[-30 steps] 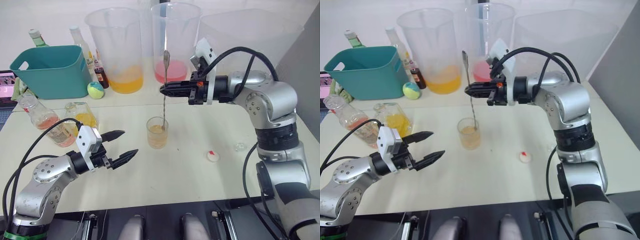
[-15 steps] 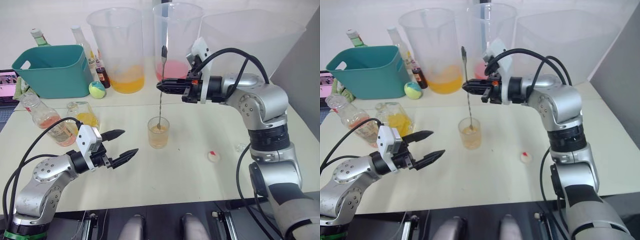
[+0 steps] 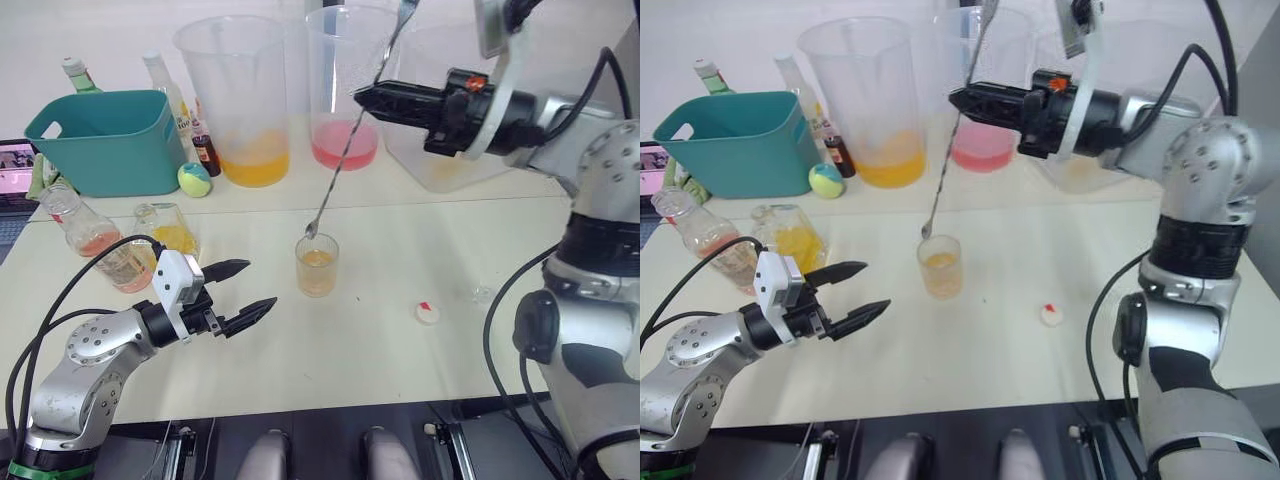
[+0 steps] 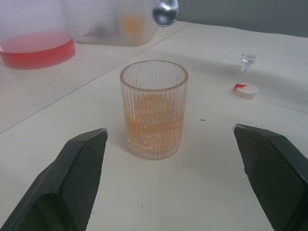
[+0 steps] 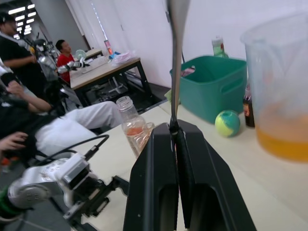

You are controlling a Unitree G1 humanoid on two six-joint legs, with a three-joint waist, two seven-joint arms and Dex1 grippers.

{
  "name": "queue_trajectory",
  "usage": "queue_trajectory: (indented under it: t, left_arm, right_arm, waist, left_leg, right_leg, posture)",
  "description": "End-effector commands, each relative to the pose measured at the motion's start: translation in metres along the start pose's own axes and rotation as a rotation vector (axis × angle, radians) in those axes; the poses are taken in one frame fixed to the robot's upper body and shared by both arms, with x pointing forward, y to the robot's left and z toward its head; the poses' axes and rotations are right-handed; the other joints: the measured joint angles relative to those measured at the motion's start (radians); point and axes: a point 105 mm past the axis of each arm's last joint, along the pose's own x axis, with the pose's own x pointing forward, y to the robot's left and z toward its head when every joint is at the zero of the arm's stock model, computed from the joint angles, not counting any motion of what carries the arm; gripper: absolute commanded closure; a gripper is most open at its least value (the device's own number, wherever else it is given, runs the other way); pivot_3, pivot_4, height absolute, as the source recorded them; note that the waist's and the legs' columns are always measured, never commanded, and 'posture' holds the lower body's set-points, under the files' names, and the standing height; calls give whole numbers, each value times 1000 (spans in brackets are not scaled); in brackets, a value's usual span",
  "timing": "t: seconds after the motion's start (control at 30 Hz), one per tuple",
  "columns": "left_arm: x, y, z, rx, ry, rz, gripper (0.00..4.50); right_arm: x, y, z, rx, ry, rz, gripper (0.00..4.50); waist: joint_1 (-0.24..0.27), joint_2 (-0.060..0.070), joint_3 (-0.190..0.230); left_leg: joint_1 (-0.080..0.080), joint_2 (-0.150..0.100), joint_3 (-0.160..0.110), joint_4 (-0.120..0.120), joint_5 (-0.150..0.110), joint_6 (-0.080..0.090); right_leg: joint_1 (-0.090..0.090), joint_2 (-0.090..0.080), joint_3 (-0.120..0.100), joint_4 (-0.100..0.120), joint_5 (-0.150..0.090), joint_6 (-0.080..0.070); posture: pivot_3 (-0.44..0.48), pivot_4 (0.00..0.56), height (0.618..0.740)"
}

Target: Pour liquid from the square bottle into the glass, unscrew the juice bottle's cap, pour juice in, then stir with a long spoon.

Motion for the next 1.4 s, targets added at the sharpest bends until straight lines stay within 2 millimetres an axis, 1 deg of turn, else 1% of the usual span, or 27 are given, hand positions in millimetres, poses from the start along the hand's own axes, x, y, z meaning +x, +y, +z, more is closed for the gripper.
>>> queue_trajectory:
  t: [0.03,0.17,0.27,0.37,0.47,0.57,0.67,0.73,0.8,0.87,1.0,1.1,1.17,1.27,1.4]
  left_arm:
    - [-3,-1,10,32,-33,-6,67]
    - [-3,-1,9,31,-31,-7,67]
    - [-4,-1,7,31,-28,-10,67]
    - [-4,-1,6,33,-28,-14,67]
    - [-5,-2,3,39,-18,-19,67]
    - [-5,-1,2,40,-18,-19,67]
    - [-5,-1,3,40,-19,-19,67]
    - [-4,-1,3,41,-20,-17,67]
    - [-4,-1,3,41,-19,-15,67]
    - [-3,-1,4,41,-20,-15,67]
    - [-3,-2,6,41,-22,-11,67]
    - [-4,-3,7,40,-21,-9,67]
    - [-4,-3,7,40,-19,-8,67]
    - [-7,-4,7,35,-12,-13,0]
    - [-18,0,7,29,11,-14,0]
  right_arm:
    - [-11,8,-1,106,76,14,4500]
    - [-23,-6,-27,221,233,-52,4500]
    - [-28,-18,-59,338,344,-84,4500]
    - [-31,-33,-90,422,435,-166,4500]
    - [-30,-47,-128,539,520,-228,4500]
    - [-31,-54,-153,574,588,-289,4500]
    - [-31,-65,-166,588,617,-370,4500]
    - [-30,-77,-179,601,632,-451,4500]
    - [-27,-88,-186,613,624,-521,4500]
    - [-26,-93,-189,615,616,-555,4500]
    - [-25,-112,-198,637,578,-663,4500]
    - [-29,-121,-202,638,567,-718,4500]
    - [-29,-123,-204,637,566,-730,4500]
    - [-30,-122,-204,629,548,-724,3592]
    - [-31,-117,-192,590,496,-690,2203]
  waist:
    - [1,0,0]
    - [3,0,0]
    - [2,0,0]
    - [0,0,0]
    - [-1,0,0]
    - [-1,0,0]
    - [-1,0,0]
    - [-1,0,0]
    - [-1,0,0]
    - [2,0,0]
    - [3,0,0]
    - [2,0,0]
    - [1,0,0]
    - [1,0,0]
    - [2,0,0]
  left_leg:
    - [0,0,0,0,0,0]
    - [0,0,1,0,0,0]
    - [0,0,1,1,0,0]
    - [-1,0,1,1,0,1]
    - [-1,0,2,1,0,1]
    - [-1,0,2,1,0,1]
    - [-2,0,1,2,0,1]
    - [-1,0,1,3,0,1]
    - [-1,0,1,3,0,1]
    - [-1,0,1,4,0,1]
    - [-2,0,1,6,0,1]
    - [-2,0,1,7,0,1]
    - [-2,0,1,7,0,1]
    - [-1,0,1,7,0,1]
    - [-1,0,1,7,0,1]
  right_leg:
    - [0,0,0,0,0,0]
    - [0,0,0,-1,0,0]
    - [1,0,0,-1,0,0]
    - [1,0,0,-1,0,0]
    - [1,0,0,0,0,0]
    - [1,0,0,-1,0,0]
    - [0,0,0,0,0,0]
    - [1,0,0,0,0,0]
    - [1,1,0,0,0,0]
    - [1,1,0,0,0,0]
    - [1,1,-1,0,0,0]
    - [1,1,-1,1,0,0]
    - [2,1,-1,1,0,0]
    - [2,1,-1,1,0,0]
    - [2,1,-1,1,0,0]
  posture:
    - [0,150,729]
    - [0,150,729]
    - [0,150,729]
    - [0,150,729]
    - [0,150,729]
    - [0,150,729]
    - [0,150,729]
    - [0,150,729]
    - [0,150,729]
    - [0,150,729]
    - [0,150,729]
    - [0,150,729]
    - [0,150,729]
    - [0,150,729]
    - [0,150,729]
